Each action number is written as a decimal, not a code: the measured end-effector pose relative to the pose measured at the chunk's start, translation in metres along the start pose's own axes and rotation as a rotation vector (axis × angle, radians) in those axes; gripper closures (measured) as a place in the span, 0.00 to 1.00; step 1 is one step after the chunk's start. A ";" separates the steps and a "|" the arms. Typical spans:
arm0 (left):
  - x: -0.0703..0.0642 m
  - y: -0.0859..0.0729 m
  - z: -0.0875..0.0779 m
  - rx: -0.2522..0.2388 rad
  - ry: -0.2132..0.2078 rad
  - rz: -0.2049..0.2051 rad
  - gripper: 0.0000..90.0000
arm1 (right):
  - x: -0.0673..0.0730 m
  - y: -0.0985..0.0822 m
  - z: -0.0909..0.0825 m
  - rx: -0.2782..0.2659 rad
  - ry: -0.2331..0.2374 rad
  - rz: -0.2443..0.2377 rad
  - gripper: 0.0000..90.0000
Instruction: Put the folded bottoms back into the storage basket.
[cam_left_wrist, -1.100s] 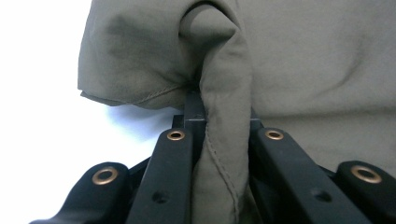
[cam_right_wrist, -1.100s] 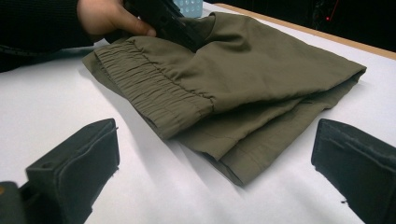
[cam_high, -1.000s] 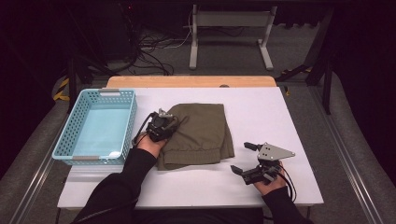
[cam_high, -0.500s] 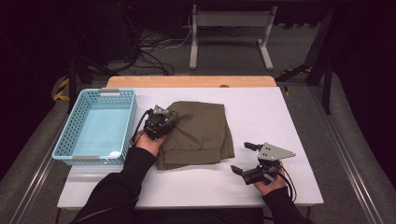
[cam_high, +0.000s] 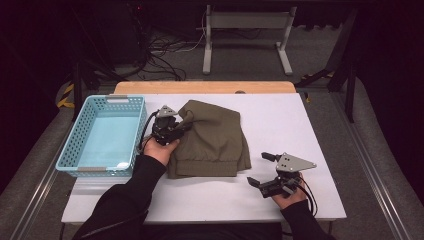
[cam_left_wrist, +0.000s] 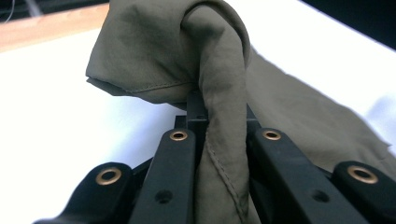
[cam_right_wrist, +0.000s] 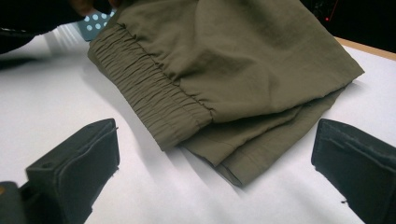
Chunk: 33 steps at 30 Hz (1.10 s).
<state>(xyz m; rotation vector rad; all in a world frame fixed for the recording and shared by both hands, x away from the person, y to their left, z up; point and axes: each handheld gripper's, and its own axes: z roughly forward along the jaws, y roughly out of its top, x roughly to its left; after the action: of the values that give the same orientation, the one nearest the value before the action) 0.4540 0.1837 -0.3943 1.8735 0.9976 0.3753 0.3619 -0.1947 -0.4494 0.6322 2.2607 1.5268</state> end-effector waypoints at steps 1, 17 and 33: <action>-0.002 0.002 -0.002 -0.006 -0.006 0.001 0.93 | 0.000 0.000 0.000 0.000 0.000 0.000 0.02; -0.022 0.028 -0.032 -0.100 -0.075 0.065 0.93 | 0.000 0.000 0.000 0.001 -0.001 0.000 0.02; -0.028 0.043 -0.063 -0.178 -0.093 0.086 0.93 | 0.000 0.000 0.000 0.000 0.001 0.000 0.02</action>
<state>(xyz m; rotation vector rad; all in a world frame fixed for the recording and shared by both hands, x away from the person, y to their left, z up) 0.4185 0.1905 -0.3219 1.7591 0.7975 0.4108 0.3618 -0.1950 -0.4492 0.6318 2.2615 1.5278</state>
